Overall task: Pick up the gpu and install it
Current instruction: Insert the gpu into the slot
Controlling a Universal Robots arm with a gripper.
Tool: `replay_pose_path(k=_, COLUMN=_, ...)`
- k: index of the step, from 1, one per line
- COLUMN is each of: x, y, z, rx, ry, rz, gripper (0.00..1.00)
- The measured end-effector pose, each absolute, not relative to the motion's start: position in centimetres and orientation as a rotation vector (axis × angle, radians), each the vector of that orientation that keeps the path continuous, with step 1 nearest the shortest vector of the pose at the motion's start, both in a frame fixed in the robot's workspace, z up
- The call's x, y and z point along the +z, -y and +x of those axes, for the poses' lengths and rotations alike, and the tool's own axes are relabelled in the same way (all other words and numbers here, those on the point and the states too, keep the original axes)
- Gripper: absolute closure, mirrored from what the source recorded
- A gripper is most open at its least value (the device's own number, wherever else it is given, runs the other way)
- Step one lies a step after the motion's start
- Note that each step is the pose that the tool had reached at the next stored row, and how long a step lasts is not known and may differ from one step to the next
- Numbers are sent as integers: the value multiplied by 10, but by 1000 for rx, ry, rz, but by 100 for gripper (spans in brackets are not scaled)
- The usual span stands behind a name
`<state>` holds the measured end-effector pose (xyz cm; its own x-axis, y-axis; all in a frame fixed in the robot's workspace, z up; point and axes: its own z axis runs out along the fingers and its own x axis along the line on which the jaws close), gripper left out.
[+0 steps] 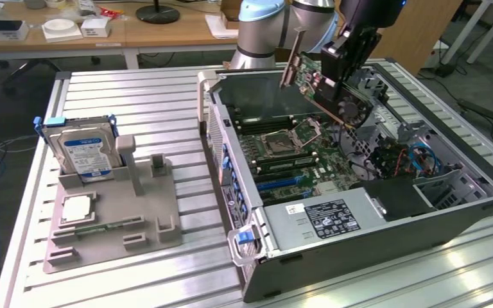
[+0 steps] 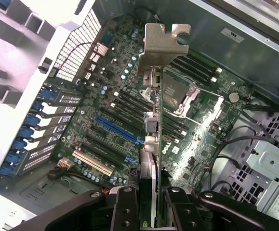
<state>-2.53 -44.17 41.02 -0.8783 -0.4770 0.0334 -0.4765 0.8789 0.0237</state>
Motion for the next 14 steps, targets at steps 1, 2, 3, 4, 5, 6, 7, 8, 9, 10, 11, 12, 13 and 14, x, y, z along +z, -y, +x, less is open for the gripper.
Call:
replay_pose_path(k=1, x=410, y=442, z=-25, rx=-23, ry=3006, rz=769, gripper=74)
replay_pose_path(k=2, x=410, y=442, z=-25, rx=-23, ry=3005, rz=775, gripper=74)
replay_pose_path(k=3, x=410, y=442, z=-25, rx=-22, ry=3003, rz=781, gripper=74)
replay_pose_path(k=4, x=410, y=442, z=-25, rx=-22, ry=3002, rz=787, gripper=74)
replay_pose_path(k=5, x=410, y=442, z=-25, rx=-22, ry=3000, rz=792, gripper=74)
replay_pose_path(k=6, x=410, y=442, z=-25, rx=-22, ry=2999, rz=798, gripper=74)
replay_pose_path(k=7, x=410, y=442, z=-25, rx=-22, ry=2997, rz=804, gripper=74)
replay_pose_path(k=8, x=410, y=442, z=-25, rx=-22, ry=2995, rz=810, gripper=74)
replay_pose_path(k=9, x=410, y=442, z=-25, rx=-22, ry=2994, rz=816, gripper=74)
replay_pose_path(k=10, x=410, y=442, z=-25, rx=-22, ry=2992, rz=822, gripper=74)
replay_pose_path(k=11, x=410, y=442, z=-25, rx=-22, ry=2991, rz=827, gripper=74)
replay_pose_path(k=12, x=410, y=442, z=-25, rx=-21, ry=2989, rz=833, gripper=74)
replay_pose_path(k=13, x=410, y=442, z=-25, rx=-21, ry=2988, rz=838, gripper=74)
replay_pose_path(k=14, x=410, y=442, z=-25, rx=-21, ry=2986, rz=844, gripper=74)
